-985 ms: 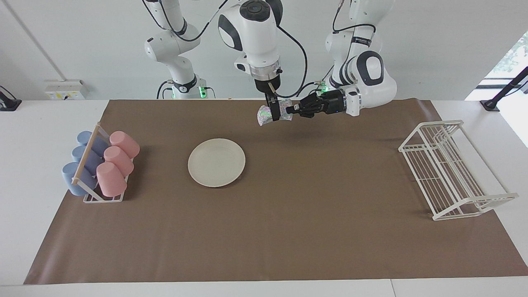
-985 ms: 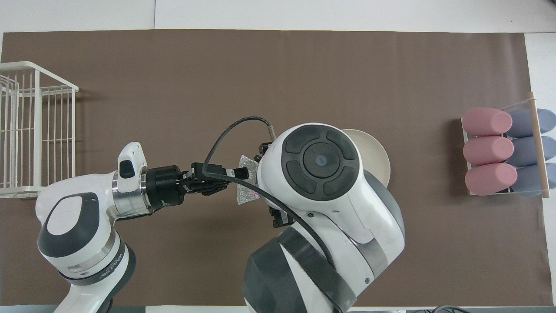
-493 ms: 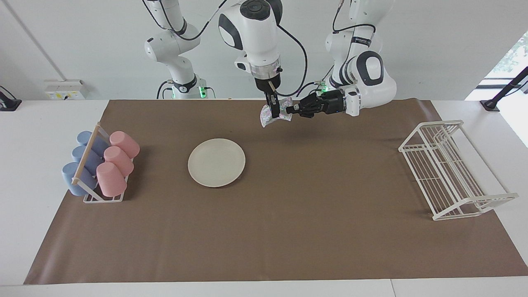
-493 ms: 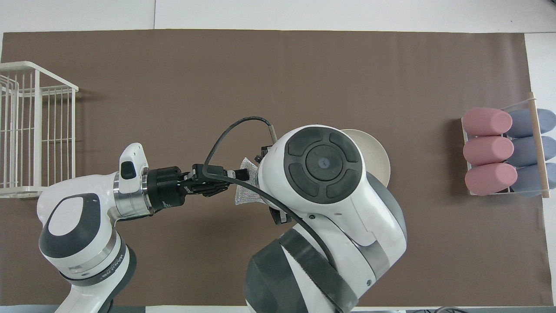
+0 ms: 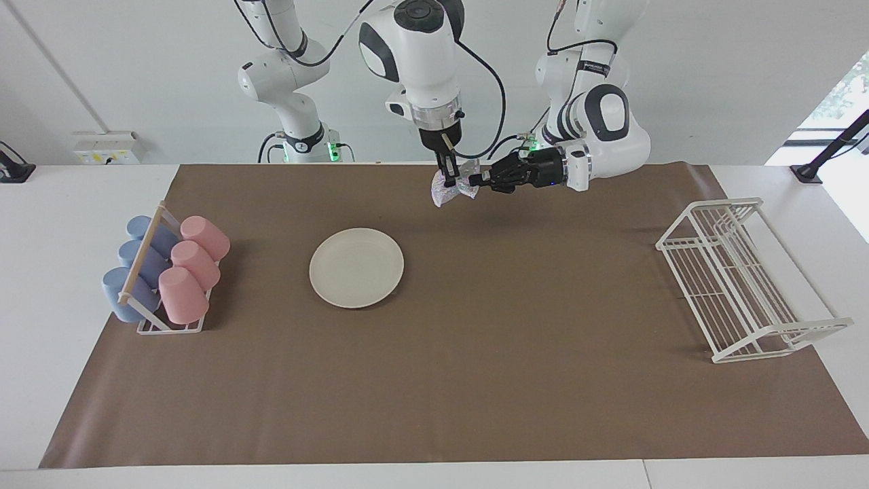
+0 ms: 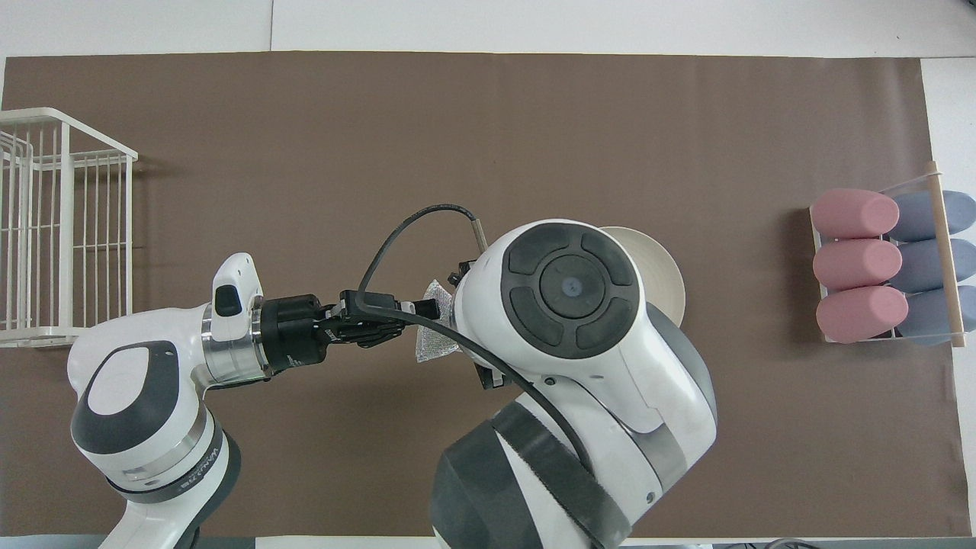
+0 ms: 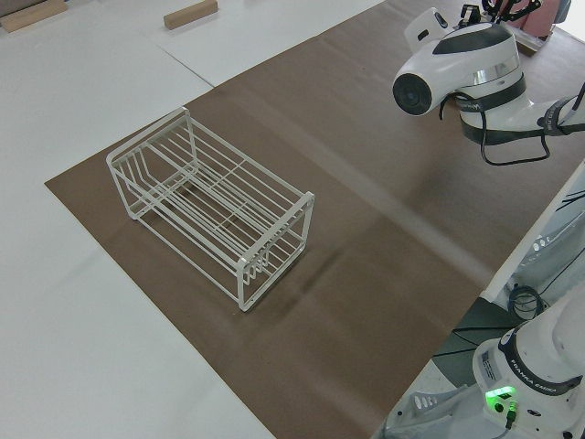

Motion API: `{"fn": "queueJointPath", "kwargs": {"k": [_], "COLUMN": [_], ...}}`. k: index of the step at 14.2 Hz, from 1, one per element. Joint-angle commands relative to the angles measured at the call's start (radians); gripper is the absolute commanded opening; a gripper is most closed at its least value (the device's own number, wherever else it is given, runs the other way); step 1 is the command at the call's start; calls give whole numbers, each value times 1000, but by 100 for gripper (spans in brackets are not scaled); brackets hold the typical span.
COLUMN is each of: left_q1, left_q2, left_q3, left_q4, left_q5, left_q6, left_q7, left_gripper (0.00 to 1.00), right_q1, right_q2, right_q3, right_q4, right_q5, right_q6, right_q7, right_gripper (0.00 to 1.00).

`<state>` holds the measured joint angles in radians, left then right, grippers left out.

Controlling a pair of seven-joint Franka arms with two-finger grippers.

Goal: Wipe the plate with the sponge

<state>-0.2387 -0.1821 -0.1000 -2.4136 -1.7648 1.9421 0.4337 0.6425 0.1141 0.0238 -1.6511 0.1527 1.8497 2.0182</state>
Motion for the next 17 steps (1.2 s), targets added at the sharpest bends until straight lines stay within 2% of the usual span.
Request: {"fn": "queueJointPath", "kwargs": {"k": [1, 6, 8, 10, 13, 17], "left_q1": [-16, -14, -14, -14, -14, -1], "left_q2": [-25, -28, -28, -28, -36, -57], "left_q3": [8, 8, 8, 8, 10, 13], "left_q4": [-22, -24, -24, -22, -18, 11], "left_q5": [-15, -12, -12, -10, 2, 209], "left_q6": [26, 24, 24, 32, 57, 93], "left_q7": [14, 11, 11, 10, 8, -105], "left_gripper": [99, 100, 100, 100, 100, 100], "right_q1": [-6, -12, -62, -98, -159, -179], "right_q2": [-37, -47, -85, -100, -91, -82], "right_q3": [4, 1, 1, -1, -1, -1], "right_q4": [-35, -55, -169, -228, -323, -531], "right_q5": [14, 5, 4, 4, 4, 1], "right_q6": [5, -1, 63, 101, 245, 458], "right_q7": [-32, -143, -299, -341, -404, -461], "right_gripper": [0, 0, 0, 0, 0, 0]}}
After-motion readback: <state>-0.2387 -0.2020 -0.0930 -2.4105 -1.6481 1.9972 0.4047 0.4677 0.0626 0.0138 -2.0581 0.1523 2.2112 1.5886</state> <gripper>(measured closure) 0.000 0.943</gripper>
